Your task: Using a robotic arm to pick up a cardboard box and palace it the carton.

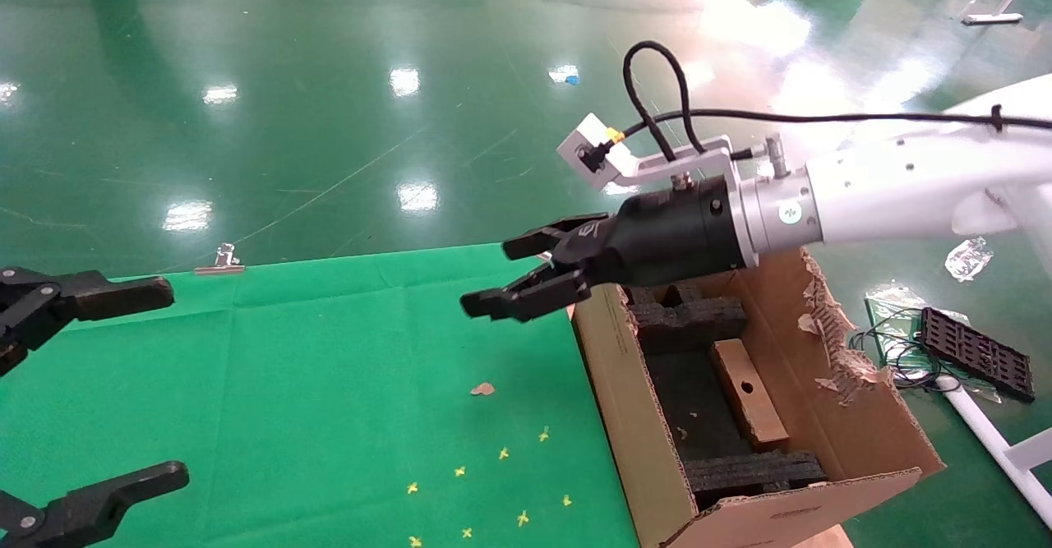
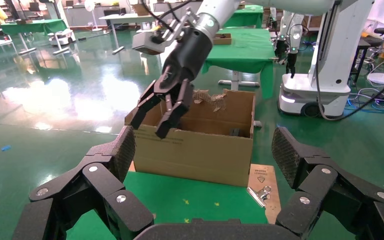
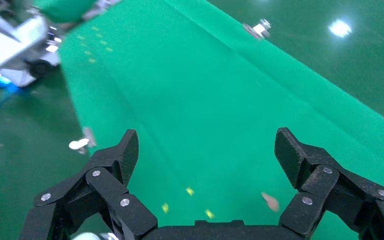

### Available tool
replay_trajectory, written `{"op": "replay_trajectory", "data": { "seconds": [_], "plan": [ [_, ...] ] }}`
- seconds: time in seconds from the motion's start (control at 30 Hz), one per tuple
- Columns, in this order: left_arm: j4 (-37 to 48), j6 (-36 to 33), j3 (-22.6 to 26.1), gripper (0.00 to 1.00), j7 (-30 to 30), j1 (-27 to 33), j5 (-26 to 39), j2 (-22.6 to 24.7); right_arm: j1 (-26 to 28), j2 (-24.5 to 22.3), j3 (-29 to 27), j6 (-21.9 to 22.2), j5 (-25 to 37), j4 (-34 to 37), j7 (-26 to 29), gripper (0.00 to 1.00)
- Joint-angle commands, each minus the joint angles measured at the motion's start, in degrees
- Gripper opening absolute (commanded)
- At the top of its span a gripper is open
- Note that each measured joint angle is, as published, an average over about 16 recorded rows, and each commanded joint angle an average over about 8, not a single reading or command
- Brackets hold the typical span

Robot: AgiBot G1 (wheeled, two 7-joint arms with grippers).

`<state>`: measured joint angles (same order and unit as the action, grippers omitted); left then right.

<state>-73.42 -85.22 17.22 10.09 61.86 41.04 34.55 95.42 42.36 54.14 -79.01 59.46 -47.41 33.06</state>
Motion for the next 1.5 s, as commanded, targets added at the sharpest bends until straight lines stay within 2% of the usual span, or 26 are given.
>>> {"op": "replay_trajectory", "data": {
  "seconds": [0.03, 0.83, 1.0, 1.17, 1.5],
  "plan": [
    [0.00, 0.00, 0.01, 1.00, 0.00, 0.00, 0.00, 0.00, -2.29, -0.50, -2.58, -0.45, -1.19, -1.77, -1.51, 1.00],
    [0.00, 0.03, 0.07, 1.00, -0.04, 0.02, -0.05, -0.03, -29.67, -6.43, -33.40, -5.85, -15.43, -22.93, -19.55, 1.00],
    [0.01, 0.04, 0.08, 1.00, -0.04, 0.01, -0.06, -0.04, -34.10, -7.36, -38.40, -6.71, -17.70, -26.30, -22.29, 1.00],
    [0.02, 0.06, 0.08, 1.00, -0.04, 0.00, -0.07, -0.04, -36.15, -7.78, -40.71, -7.11, -18.81, -27.76, -23.22, 1.00],
    [0.02, 0.06, 0.09, 1.00, -0.05, 0.01, -0.08, -0.04, -34.92, -7.57, -39.31, -6.91, -18.20, -26.87, -22.65, 1.00]
  ]
}}
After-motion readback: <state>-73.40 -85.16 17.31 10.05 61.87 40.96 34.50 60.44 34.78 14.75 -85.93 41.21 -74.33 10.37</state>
